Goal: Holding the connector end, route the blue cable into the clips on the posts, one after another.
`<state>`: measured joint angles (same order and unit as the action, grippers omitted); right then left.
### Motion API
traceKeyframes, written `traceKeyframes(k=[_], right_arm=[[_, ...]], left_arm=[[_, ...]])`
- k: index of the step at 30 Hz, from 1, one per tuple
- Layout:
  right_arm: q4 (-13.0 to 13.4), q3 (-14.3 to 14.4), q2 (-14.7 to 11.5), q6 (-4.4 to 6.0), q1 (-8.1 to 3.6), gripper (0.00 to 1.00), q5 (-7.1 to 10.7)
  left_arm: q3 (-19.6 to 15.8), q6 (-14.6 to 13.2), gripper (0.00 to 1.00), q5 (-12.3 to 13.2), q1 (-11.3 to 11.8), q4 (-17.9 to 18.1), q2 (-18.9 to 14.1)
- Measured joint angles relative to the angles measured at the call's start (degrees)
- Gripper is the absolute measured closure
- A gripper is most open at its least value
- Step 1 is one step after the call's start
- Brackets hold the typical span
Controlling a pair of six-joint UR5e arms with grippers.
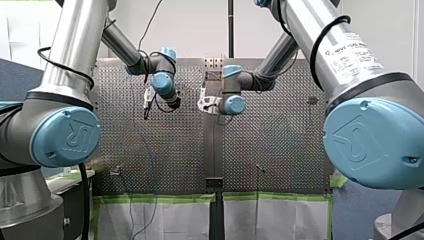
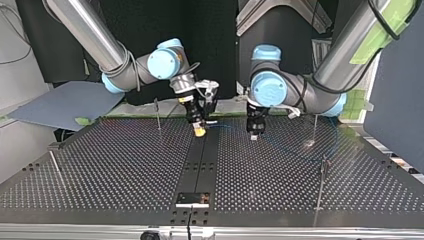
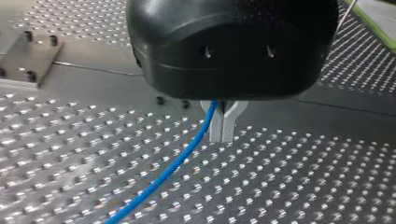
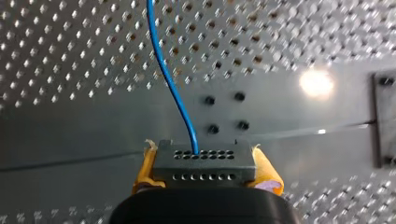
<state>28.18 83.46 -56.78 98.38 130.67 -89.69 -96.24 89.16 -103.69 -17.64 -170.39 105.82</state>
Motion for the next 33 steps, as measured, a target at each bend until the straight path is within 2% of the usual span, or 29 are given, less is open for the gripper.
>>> traceKeyframes(k=[9, 15, 18, 22, 33], right_arm=[[4.6, 4.6, 0.5, 0.34, -1.37, 1.00, -0.28], [7.5, 8.1, 3.1, -0.26, -1.69, 1.00, -0.55], [8.8, 9.7, 3.9, 0.08, -2.08, 1.00, -0.72], [11.1, 12.1, 4.2, 0.81, -3.05, 1.00, -0.66], [15.6, 18.2, 4.9, 1.08, -5.15, 1.00, -0.82]], left_arm=[[-2.8, 0.0, 1.00, -1.3, -2.4, 3.9, 1.0], [-4.7, 0.5, 1.00, -2.0, -4.0, 7.1, 2.0], [-5.2, 0.6, 1.00, -2.5, -4.7, 8.5, 2.6], [-5.4, 0.5, 1.00, -2.9, -6.0, 9.7, 4.5], [-5.6, 2.4, 1.00, -6.8, -11.0, 13.8, 9.7]])
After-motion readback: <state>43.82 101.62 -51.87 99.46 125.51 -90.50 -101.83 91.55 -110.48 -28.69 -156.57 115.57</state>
